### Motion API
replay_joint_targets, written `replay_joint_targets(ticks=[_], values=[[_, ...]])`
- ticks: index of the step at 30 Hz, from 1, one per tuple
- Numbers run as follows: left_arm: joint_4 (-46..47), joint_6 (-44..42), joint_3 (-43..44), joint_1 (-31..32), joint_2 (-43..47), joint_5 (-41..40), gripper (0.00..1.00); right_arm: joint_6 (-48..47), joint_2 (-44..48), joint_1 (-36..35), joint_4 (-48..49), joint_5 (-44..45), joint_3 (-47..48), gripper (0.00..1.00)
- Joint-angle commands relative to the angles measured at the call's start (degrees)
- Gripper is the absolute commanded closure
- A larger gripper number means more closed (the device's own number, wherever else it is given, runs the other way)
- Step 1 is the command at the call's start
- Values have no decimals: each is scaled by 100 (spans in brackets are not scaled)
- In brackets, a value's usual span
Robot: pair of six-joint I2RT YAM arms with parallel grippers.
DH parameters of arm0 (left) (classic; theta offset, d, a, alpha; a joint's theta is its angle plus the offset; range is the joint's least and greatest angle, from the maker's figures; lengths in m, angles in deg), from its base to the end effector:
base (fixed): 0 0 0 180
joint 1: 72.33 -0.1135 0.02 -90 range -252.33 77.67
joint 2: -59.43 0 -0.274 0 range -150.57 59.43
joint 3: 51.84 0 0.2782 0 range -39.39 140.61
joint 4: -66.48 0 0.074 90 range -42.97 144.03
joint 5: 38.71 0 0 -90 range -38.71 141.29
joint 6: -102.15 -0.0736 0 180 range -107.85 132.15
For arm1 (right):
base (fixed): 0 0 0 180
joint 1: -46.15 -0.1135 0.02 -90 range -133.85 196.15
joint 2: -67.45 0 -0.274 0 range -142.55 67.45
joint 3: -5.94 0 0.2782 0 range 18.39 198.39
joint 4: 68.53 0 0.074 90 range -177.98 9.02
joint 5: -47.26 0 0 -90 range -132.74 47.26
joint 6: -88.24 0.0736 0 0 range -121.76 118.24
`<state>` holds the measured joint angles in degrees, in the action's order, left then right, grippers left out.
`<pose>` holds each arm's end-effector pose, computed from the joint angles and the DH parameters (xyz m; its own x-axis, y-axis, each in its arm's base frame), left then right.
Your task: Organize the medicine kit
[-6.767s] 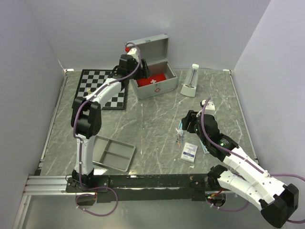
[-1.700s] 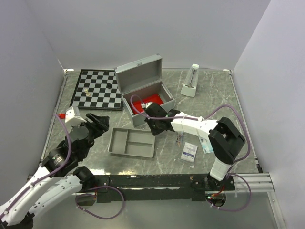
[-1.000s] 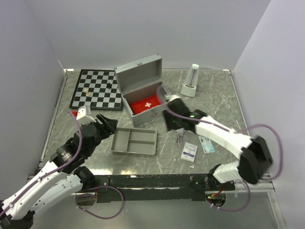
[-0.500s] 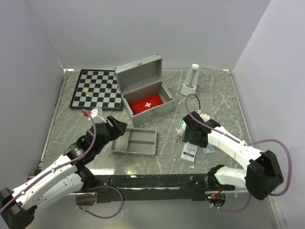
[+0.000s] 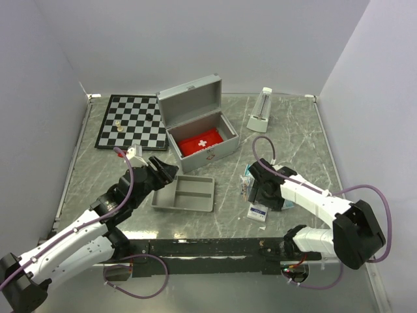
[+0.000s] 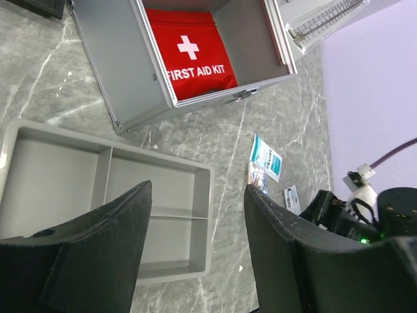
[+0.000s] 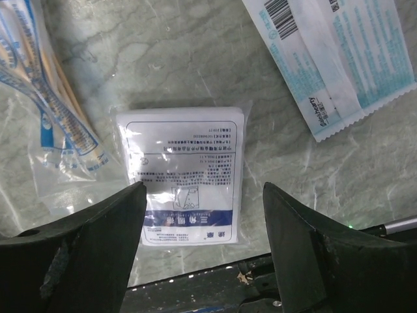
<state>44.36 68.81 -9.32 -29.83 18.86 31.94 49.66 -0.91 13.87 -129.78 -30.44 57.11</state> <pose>0.1820 -0.1337 0.2517 -0.4807 -0.6287 -0.6113 0.0119 0.6924 -0.7214 0.1893 0.1010 0.1430 -0.8962 0.3373 -0.2881 0.3446 0.9384 0.0265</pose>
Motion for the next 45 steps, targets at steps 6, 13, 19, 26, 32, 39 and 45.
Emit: replay_joint_targets(ticks=[6,13,19,26,32,39,45], values=[[36,38,26,-5,147,-7,37,70,-397,-34,511,-236,-242,21],[-87,55,17,-14,287,-77,37,17,-363,-34,845,-474,-470,32],[-114,73,26,-14,270,-95,37,61,690,-165,223,-228,-322,47],[-281,-15,210,-14,217,-244,37,-53,1387,-885,-307,1,706,72],[-895,2,456,-14,611,-604,37,-596,886,-2009,640,-314,1788,81],[-1730,292,641,-5,1674,-1403,37,-1133,-447,-2292,3366,-1984,2138,86],[-2345,442,667,-5,2308,-1756,36,-1441,-2065,-2345,4246,-2582,2938,85]])
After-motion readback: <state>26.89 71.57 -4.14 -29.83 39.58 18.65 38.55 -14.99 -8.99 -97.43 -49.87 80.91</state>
